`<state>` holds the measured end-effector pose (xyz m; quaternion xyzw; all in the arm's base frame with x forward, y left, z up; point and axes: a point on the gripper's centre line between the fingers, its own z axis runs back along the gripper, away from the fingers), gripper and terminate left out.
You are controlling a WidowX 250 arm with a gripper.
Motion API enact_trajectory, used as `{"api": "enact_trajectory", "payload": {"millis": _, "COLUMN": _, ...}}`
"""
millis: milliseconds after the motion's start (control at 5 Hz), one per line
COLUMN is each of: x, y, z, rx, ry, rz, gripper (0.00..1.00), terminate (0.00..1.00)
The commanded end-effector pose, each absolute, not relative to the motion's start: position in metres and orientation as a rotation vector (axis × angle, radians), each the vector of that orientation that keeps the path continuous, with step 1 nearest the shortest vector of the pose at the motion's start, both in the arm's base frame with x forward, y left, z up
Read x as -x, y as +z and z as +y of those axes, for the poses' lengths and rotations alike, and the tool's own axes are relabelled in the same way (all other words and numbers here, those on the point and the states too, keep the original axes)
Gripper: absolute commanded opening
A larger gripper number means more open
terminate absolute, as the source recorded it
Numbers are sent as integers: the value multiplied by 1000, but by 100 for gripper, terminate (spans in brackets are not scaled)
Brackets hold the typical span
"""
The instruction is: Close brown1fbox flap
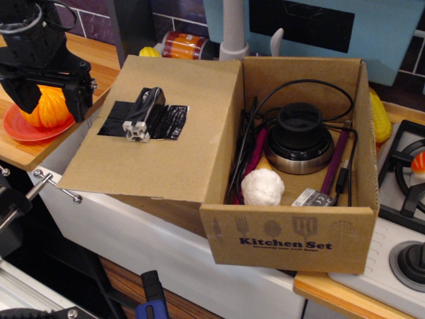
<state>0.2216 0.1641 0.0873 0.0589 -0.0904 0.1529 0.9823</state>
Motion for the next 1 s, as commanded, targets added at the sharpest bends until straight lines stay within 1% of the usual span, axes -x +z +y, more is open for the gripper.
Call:
{"api": "enact_trajectory", "payload": {"millis": 0, "x": -222, "y": 87, "z": 164, "rx": -118, "ry": 308, "rz": -182, "gripper": 100, "terminate": 0}}
{"api": "enact_trajectory", "payload": {"millis": 200, "x": -223, "y": 77, "z": 180, "rx": -21, "ry": 311, "rz": -163, "gripper": 100, "terminate": 0}}
{"api": "enact_trajectory", "payload": {"millis": 400, "x": -220, "y": 71, "z": 193, "rx": 37, "ry": 283, "rz": -161, "gripper": 100, "terminate": 0}}
{"api": "enact_trajectory", "payload": {"millis": 600, "x": -216, "y": 60, "z": 190, "rx": 177, "ry": 230, "rz": -226, "gripper": 100, "terminate": 0}}
{"api": "enact_trajectory", "payload": {"millis": 800, "x": -217, "y": 59, "z": 184, "rx": 290, "ry": 220, "rz": -277, "gripper": 100, "terminate": 0}}
